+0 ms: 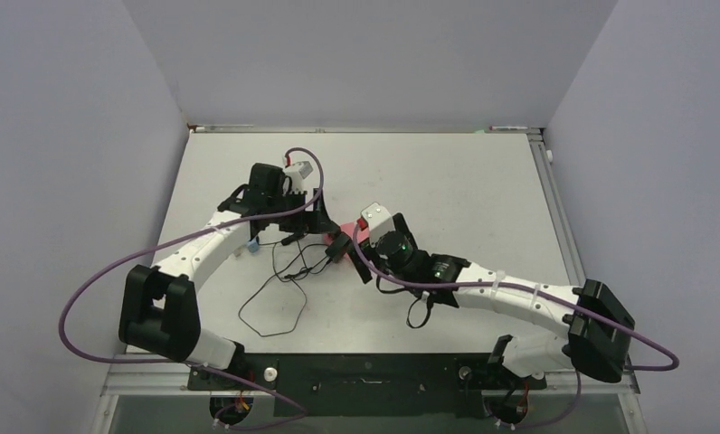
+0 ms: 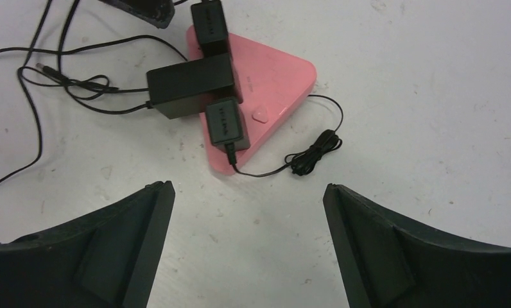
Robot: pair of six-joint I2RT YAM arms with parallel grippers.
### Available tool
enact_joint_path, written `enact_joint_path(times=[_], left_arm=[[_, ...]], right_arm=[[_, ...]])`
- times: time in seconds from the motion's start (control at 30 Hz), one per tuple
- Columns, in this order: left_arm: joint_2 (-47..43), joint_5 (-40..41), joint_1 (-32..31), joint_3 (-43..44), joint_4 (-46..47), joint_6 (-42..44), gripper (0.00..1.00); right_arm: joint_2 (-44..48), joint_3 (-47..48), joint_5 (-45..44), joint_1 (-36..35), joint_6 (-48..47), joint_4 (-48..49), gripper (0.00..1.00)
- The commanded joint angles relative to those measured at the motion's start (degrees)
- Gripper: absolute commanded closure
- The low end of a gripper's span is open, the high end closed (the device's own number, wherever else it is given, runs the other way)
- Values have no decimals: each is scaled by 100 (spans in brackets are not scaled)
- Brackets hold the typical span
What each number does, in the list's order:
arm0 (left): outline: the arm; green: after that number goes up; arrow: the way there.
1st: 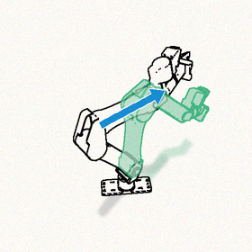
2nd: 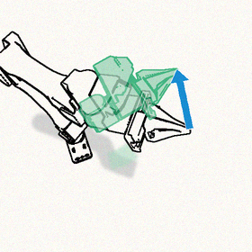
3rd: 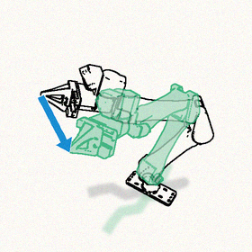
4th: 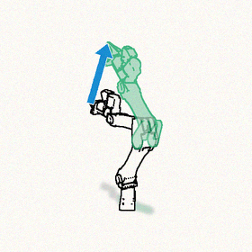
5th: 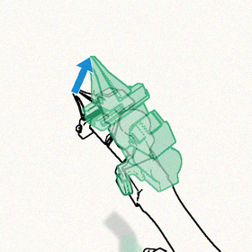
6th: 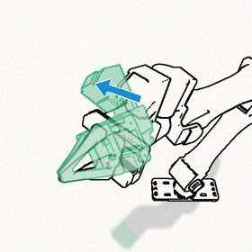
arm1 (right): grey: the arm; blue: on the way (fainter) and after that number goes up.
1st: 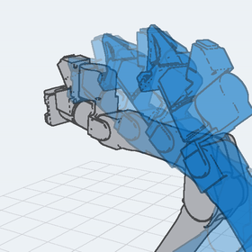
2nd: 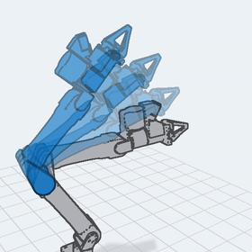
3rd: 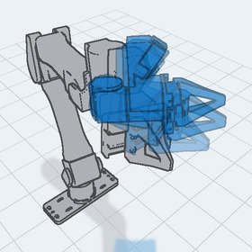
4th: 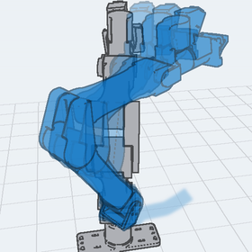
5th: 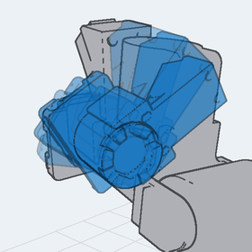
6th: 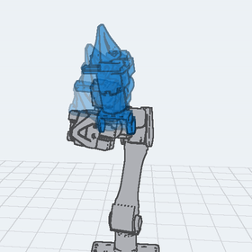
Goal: Pull the plug off the socket
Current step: Move the socket to the center of the board, then remove the plug from the socket.
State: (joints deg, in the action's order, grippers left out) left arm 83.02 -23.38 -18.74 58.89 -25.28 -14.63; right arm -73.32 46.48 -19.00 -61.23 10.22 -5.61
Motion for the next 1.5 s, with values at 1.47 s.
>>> enact_joint_path(times=[1.47], left_arm=[[1712,-167,-33,1035,313,-930,45]], right_arm=[[-2666,2078,-570,37,-855,-748,41]])
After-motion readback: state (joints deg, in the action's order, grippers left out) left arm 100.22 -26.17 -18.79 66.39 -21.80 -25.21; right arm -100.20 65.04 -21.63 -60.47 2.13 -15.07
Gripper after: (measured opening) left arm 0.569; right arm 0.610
